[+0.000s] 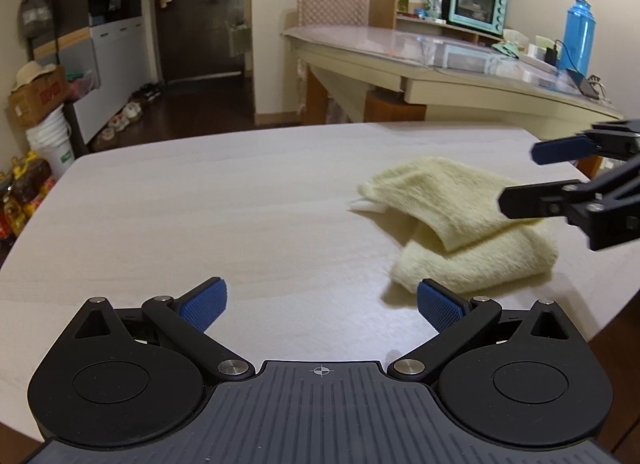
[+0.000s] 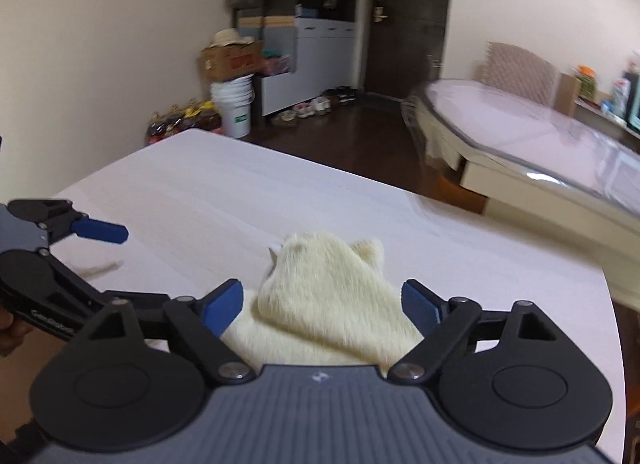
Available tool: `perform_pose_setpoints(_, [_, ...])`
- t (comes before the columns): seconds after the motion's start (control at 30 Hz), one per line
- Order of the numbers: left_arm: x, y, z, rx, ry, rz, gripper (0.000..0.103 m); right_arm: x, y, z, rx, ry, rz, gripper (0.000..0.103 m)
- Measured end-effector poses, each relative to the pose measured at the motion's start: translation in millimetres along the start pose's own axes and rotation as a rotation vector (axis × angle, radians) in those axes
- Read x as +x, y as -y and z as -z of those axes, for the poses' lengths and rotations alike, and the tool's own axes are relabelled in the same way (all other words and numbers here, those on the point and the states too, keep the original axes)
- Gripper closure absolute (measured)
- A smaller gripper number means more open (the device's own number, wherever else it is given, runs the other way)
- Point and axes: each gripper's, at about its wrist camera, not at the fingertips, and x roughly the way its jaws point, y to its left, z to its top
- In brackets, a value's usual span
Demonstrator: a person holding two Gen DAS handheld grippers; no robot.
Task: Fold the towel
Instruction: 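Move the right tool to the towel edge and close on it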
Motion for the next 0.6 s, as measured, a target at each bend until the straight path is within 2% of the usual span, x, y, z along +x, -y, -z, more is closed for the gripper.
perform_pose_setpoints(0.27, [12.5,-10.3,-7.0,-0.016,-0.008,0.024,0.000,50.7,-0.6,-20.6,-0.108,-0.115,-0.041,0.040])
perform_pose_setpoints(0.33, [14.9,-11.6,-8.9,-0.014,-0.007,0.039,0.000,59.0,2.2,-21.0,-0.112,-0.145,-0.058,0.067])
perform_pose_setpoints(0.43, [17.2,-13.2,-11.9,-0.007,-0.006,0.067,0.000,48.6,9.5,-17.7,-0.078,-0.115,-0.097,0.089])
perform_pose_setpoints(0.53, [19.0,-15.5,-18.5,0.003,-0.002,0.140,0.000,30.7,18.3,-14.6,-0.034,-0.067,-0.106,0.091])
perform_pose_setpoints(0.6, [20.3,-16.8,-25.5,0.009,-0.002,0.219,0.000,14.6,23.6,-9.5,-0.014,-0.033,-0.112,0.091])
